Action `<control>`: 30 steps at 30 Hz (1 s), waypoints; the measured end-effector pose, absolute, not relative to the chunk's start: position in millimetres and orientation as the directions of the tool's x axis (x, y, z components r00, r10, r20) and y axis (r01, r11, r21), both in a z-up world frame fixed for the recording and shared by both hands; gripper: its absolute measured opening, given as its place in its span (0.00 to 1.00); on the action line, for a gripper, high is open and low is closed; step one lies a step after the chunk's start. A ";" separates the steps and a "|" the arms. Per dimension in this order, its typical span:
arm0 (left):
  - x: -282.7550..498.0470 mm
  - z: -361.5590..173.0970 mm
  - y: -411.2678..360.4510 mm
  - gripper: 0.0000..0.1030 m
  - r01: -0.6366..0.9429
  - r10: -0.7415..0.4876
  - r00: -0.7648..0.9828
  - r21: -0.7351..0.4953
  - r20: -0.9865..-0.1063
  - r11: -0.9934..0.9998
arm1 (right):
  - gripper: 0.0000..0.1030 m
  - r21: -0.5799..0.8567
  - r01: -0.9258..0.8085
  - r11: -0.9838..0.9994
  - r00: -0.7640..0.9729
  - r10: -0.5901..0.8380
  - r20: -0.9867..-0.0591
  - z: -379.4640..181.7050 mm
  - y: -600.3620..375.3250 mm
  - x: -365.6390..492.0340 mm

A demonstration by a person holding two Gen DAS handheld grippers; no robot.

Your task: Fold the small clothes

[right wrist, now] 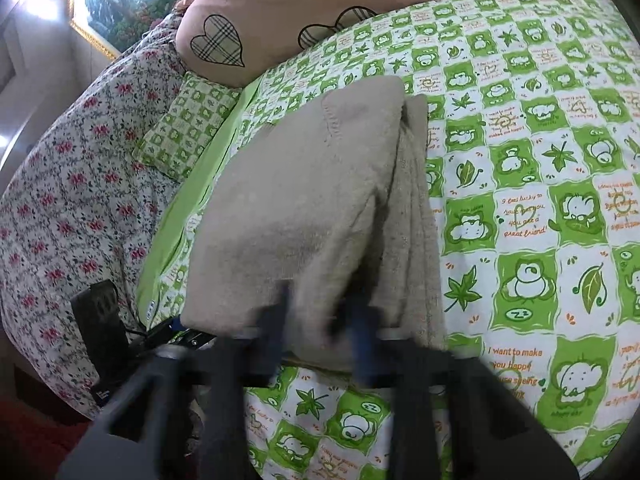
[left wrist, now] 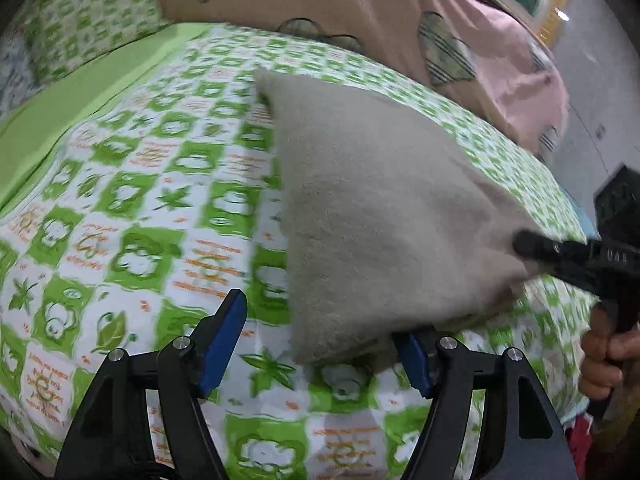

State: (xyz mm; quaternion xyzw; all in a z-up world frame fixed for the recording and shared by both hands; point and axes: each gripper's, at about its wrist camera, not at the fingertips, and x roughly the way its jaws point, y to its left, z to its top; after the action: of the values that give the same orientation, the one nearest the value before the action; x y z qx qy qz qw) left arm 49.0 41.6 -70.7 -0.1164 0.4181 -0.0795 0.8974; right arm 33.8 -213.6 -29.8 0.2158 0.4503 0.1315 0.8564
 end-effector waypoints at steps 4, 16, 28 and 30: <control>54.7 -67.6 54.4 0.49 -0.044 -0.174 0.629 -0.258 -0.757 0.965 | 0.06 0.550 -0.086 0.831 0.623 0.476 -0.621 3.1 -220.4 28.0; 47.9 -68.6 38.8 0.30 -0.004 -0.167 0.603 -0.212 -0.780 0.977 | 0.05 0.237 -0.023 0.971 0.544 0.211 -0.812 -29.0 -221.1 22.5; 42.3 -73.3 50.3 0.40 0.090 -0.269 0.558 -0.265 -0.785 0.960 | 0.12 0.214 0.034 0.976 0.518 0.166 -0.839 -52.7 -224.8 15.6; 38.5 -70.3 58.5 0.41 0.103 -0.311 0.541 -0.306 -0.781 0.947 | 0.28 0.213 0.050 0.976 0.503 0.159 -0.849 -48.2 -227.8 10.9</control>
State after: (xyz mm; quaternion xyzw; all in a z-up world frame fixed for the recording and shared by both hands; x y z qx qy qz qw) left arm 38.5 58.5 -70.3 -0.1120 0.4640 -0.1191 0.8706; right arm 10.9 -227.8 -48.2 0.1053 0.4973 0.0318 0.8606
